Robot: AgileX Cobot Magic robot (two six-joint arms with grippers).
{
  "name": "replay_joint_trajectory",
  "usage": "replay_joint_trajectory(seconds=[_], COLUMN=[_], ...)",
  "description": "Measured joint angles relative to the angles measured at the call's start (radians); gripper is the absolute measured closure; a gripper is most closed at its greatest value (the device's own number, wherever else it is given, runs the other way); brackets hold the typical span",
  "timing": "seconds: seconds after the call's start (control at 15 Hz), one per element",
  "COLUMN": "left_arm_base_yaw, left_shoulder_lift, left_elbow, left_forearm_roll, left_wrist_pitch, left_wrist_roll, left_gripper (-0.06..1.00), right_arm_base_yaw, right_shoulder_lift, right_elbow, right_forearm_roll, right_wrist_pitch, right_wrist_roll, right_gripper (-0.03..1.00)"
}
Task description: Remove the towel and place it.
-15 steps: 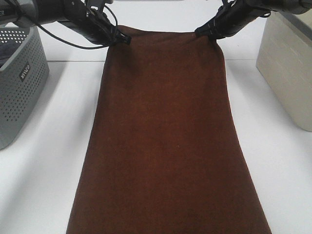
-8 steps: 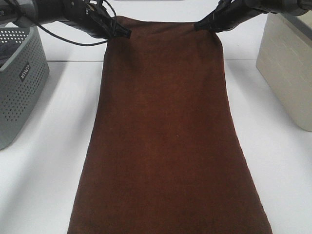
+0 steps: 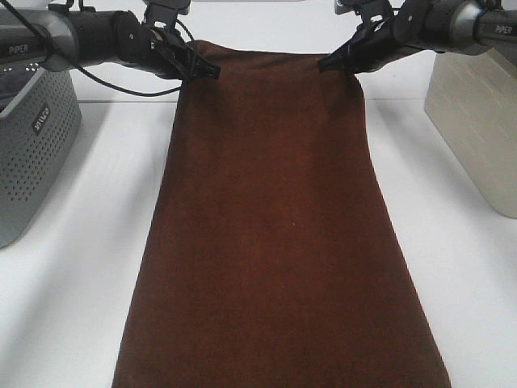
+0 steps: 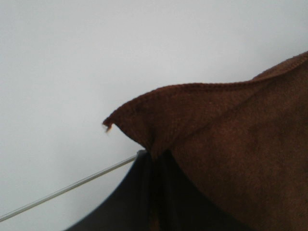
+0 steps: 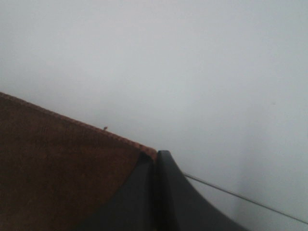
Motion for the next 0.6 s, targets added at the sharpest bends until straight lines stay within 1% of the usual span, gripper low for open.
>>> replay_joint_trajectory(seconds=[0.27,0.6], left_arm_base_yaw=[0.0,0.0], left_shoulder_lift=[0.048,0.07], left_elbow=[0.0,0.0], left_forearm_roll=[0.001,0.001], left_wrist_pitch=[-0.032,-0.113], left_wrist_roll=[0.0,0.0], left_gripper=[0.94,0.94], right_arm_base_yaw=[0.0,0.0], right_shoulder_lift=[0.041,0.082], right_elbow=[0.0,0.0], right_forearm_roll=[0.003,0.011], right_wrist_pitch=[-0.022,-0.066], right_wrist_roll=[0.0,0.0], right_gripper=[0.96,0.96])
